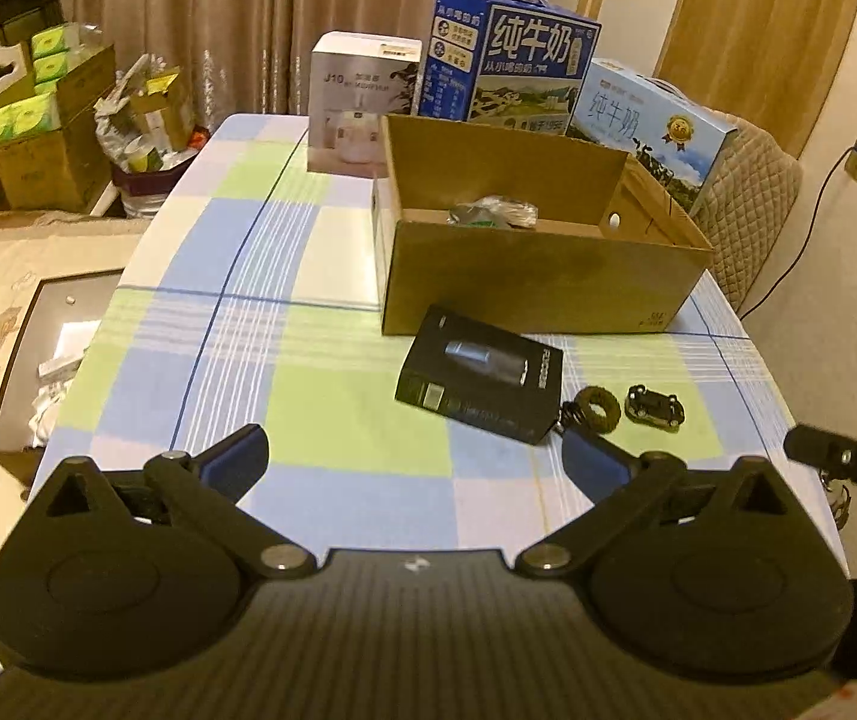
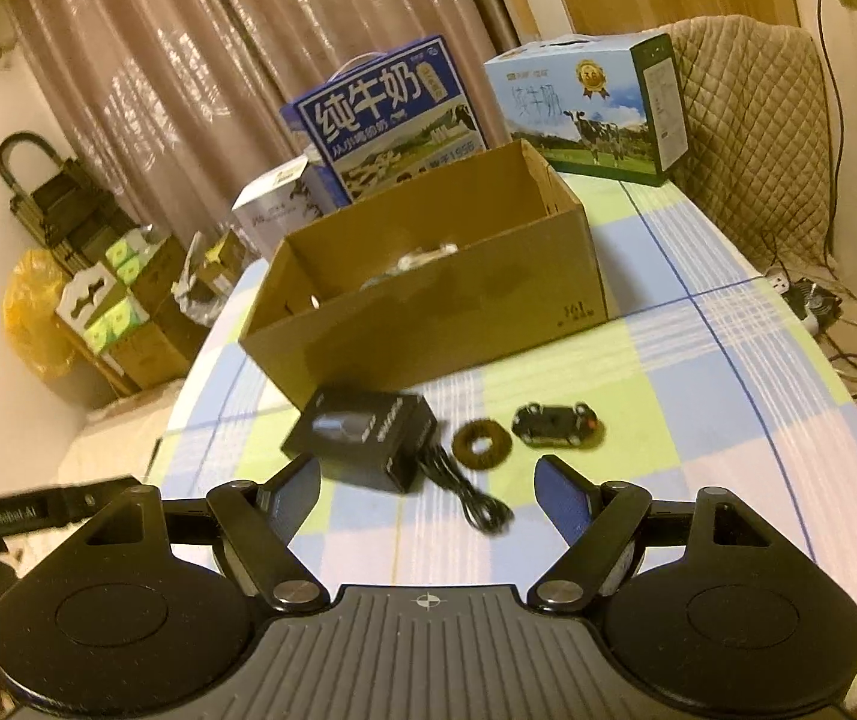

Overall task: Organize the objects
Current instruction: 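Withdraw both tools from the box back over the table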

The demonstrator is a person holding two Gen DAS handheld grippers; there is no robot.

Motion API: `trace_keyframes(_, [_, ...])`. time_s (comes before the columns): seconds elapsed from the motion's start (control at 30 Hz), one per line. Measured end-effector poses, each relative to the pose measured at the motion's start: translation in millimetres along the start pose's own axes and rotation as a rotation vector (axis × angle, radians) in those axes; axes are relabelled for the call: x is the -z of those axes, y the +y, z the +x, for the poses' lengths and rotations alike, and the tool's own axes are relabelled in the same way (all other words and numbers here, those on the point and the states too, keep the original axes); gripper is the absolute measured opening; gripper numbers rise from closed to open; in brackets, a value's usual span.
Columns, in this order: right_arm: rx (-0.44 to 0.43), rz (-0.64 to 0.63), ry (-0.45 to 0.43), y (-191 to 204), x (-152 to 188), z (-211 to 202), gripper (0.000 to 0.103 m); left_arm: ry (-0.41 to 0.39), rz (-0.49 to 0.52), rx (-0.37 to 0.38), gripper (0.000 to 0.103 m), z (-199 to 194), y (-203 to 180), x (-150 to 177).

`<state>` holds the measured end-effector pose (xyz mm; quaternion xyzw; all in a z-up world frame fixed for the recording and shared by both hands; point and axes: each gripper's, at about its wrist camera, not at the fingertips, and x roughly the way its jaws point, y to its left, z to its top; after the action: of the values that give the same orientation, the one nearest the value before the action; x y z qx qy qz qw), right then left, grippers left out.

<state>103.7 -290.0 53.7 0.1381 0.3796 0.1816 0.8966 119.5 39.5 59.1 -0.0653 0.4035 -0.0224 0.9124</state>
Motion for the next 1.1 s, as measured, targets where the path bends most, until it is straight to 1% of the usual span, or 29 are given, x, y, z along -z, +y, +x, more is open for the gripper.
trace_keyframes(0.17, [-0.002,-0.017,0.014,1,15,-8,0.076,0.007,0.004,-0.005,0.102,-8,-2,12])
trace_keyframes(0.33, [-0.007,-0.021,0.018,0,22,-13,0.076,0.011,0.015,-0.008,0.102,-11,-5,17])
trace_keyframes(0.77, [0.004,-0.030,0.027,-4,29,-15,0.076,0.032,0.035,-0.004,0.102,-7,-12,25])
trace_keyframes(1.1, [0.011,-0.037,0.031,-6,28,-11,0.076,0.043,0.044,0.006,0.102,1,-16,25])
